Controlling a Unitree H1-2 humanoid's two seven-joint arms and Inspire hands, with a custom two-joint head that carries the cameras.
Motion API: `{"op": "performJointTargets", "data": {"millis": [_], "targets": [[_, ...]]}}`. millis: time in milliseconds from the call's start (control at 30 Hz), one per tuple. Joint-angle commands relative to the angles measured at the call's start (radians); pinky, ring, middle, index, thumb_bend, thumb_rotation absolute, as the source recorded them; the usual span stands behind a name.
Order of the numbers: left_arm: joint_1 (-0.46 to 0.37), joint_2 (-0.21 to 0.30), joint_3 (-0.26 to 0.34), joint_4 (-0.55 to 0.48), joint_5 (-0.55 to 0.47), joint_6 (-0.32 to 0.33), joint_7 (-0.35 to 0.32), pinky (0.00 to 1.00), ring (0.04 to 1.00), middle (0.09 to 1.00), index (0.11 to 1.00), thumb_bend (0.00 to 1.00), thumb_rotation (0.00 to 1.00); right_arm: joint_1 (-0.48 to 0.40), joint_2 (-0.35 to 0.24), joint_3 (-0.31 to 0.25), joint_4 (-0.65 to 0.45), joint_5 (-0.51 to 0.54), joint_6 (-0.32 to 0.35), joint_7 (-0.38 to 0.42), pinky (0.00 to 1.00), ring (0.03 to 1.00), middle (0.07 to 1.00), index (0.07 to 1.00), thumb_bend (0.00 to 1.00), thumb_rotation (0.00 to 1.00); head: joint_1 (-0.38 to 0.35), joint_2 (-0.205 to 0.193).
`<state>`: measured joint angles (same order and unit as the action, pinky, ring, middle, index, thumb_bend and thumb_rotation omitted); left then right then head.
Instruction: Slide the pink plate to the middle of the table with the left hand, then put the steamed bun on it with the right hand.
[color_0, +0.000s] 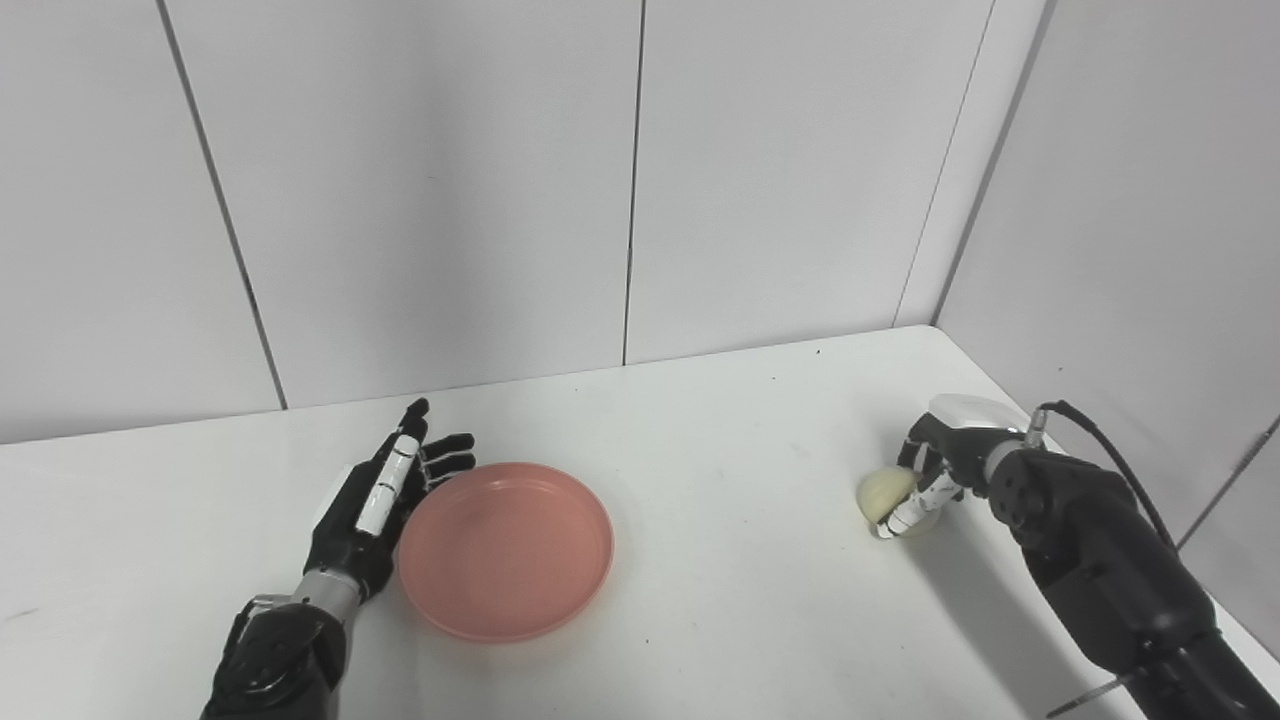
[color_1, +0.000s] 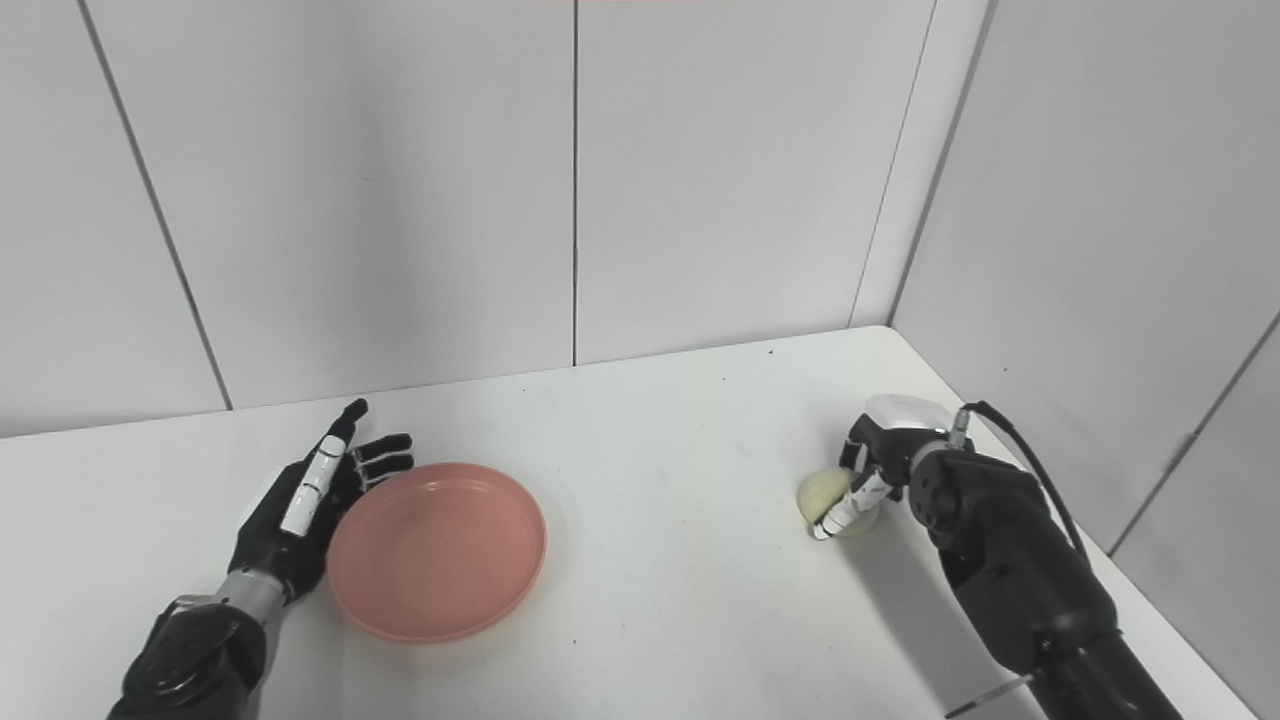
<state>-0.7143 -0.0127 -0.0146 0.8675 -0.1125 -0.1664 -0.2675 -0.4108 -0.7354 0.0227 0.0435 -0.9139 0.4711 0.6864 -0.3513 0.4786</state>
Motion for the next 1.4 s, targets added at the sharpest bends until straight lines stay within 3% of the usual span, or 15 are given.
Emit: {"op": "performJointTargets", "data": {"millis": [0, 200, 467, 567, 733, 800, 1033, 1200, 1367], "targets": [[0.019, 0.0, -0.002, 0.039, 0.001, 0.058, -0.004, 0.72, 0.739, 0.751, 0.959, 0.66, 0.83, -0.033, -0.024, -0.026, -0.052, -0.008, -0.002, -0.01, 0.27, 0.346, 0.439, 0.602, 0.92, 0.37, 0.0, 0.001], [0.021, 0.0, -0.005, 0.035, 0.004, 0.058, -0.003, 0.71, 0.739, 0.752, 0.96, 0.65, 0.83, -0.044, -0.027, -0.022, -0.153, 0.031, -0.004, -0.028, 0.19, 0.244, 0.337, 0.567, 0.88, 0.31, 0.003, 0.001], [0.016, -0.003, -0.007, 0.048, 0.006, 0.052, -0.001, 0.71, 0.734, 0.752, 0.957, 0.65, 0.84, -0.097, 0.032, -0.031, -0.263, -0.017, -0.001, 0.031, 0.24, 0.311, 0.406, 0.569, 0.89, 0.3, 0.012, -0.001], [0.017, -0.006, -0.009, 0.048, 0.008, 0.05, 0.0, 0.71, 0.73, 0.75, 0.956, 0.66, 0.83, -0.119, 0.051, -0.012, -0.304, -0.033, -0.002, 0.059, 0.28, 0.347, 0.432, 0.575, 0.88, 0.28, 0.02, 0.002], [0.02, -0.013, -0.015, 0.034, 0.011, 0.056, 0.008, 0.71, 0.737, 0.755, 0.963, 0.65, 0.84, -0.152, 0.094, 0.014, -0.356, -0.06, -0.002, 0.104, 0.25, 0.325, 0.431, 0.592, 0.85, 0.22, 0.039, 0.004], [0.021, -0.016, -0.017, 0.029, 0.012, 0.06, 0.011, 0.72, 0.743, 0.759, 0.967, 0.64, 0.84, -0.161, 0.111, 0.019, -0.354, -0.048, -0.002, 0.102, 0.29, 0.369, 0.462, 0.6, 0.85, 0.2, 0.047, 0.004], [0.019, -0.026, -0.025, 0.034, 0.018, 0.053, 0.023, 0.71, 0.752, 0.763, 0.965, 0.67, 0.85, -0.197, 0.134, 0.091, -0.349, -0.027, -0.012, 0.104, 0.29, 0.368, 0.458, 0.583, 0.87, 0.3, 0.083, 0.008], [0.014, -0.036, -0.03, 0.048, 0.023, 0.044, 0.031, 0.71, 0.743, 0.756, 0.963, 0.64, 0.87, -0.226, 0.189, 0.129, -0.38, -0.058, -0.002, 0.148, 0.25, 0.336, 0.433, 0.563, 0.87, 0.3, 0.113, 0.011], [0.01, -0.048, -0.036, 0.054, 0.034, 0.044, 0.051, 0.7, 0.727, 0.734, 0.963, 0.63, 0.87, -0.249, 0.242, 0.175, -0.397, -0.079, -0.006, 0.165, 0.32, 0.41, 0.489, 0.563, 0.87, 0.28, 0.155, 0.01]]}}
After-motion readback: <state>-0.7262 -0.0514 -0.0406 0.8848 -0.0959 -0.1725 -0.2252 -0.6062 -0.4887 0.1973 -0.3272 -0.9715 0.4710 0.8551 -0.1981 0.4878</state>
